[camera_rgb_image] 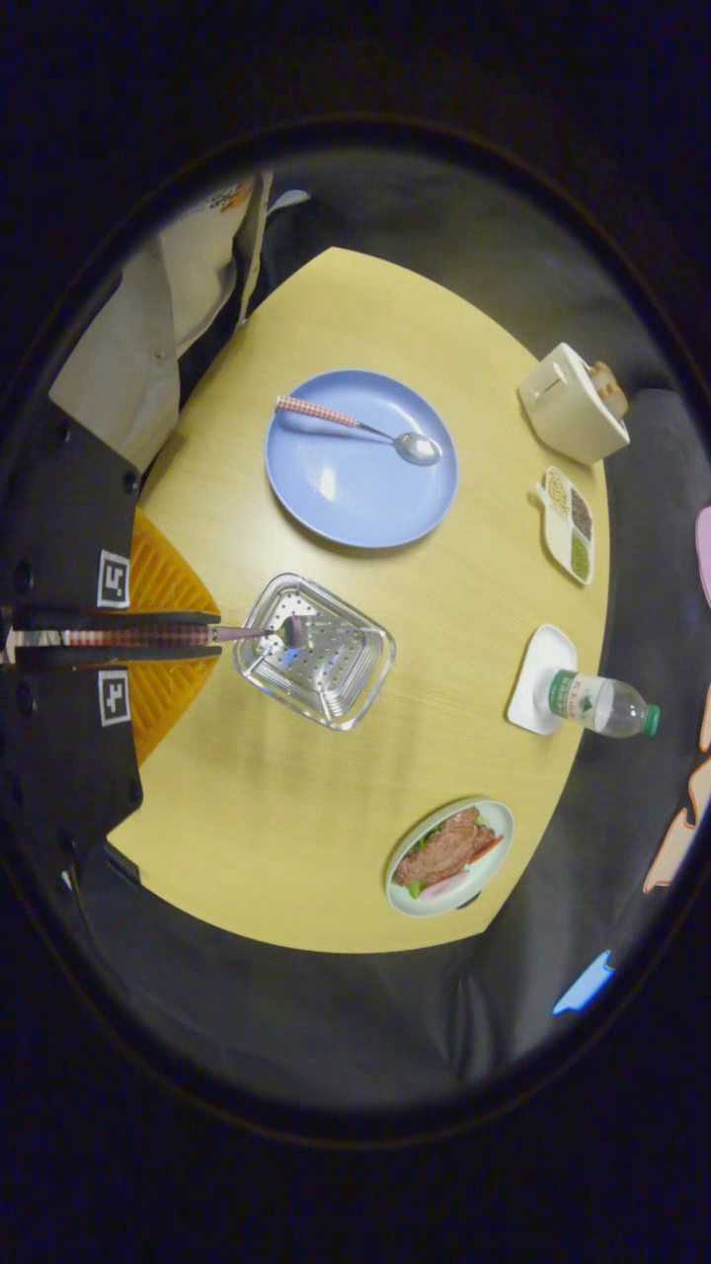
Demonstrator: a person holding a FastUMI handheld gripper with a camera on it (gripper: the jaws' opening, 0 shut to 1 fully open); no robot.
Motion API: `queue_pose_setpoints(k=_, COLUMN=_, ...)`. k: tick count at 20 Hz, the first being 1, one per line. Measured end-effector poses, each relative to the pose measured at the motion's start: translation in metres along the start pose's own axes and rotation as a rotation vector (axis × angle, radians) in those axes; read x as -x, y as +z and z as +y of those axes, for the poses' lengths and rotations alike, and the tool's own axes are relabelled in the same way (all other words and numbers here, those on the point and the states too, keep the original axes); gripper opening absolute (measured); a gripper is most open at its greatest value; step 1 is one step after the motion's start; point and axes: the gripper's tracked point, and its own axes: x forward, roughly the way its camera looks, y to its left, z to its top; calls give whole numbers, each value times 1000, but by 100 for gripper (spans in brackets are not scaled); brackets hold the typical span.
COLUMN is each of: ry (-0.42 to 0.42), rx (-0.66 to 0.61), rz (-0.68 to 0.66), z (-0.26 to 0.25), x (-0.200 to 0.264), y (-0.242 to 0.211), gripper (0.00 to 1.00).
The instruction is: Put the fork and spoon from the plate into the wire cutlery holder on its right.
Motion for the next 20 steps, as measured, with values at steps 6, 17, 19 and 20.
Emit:
queue_pose_setpoints(k=6, ry=5, rx=32, rz=123, z=-3, x=-20, y=5, gripper=9)
queue_pose_setpoints(k=17, ry=-10, rx=35, rz=152, z=-4, x=-38, y=22, gripper=14)
queue_pose_setpoints(k=19, ry=-20, rx=12, rz=130, z=-7, x=-36, y=26, gripper=15)
queue_pose_setpoints(k=20, ry=-21, rx=1, rz=119, z=-7, x=-35, y=26, gripper=15)
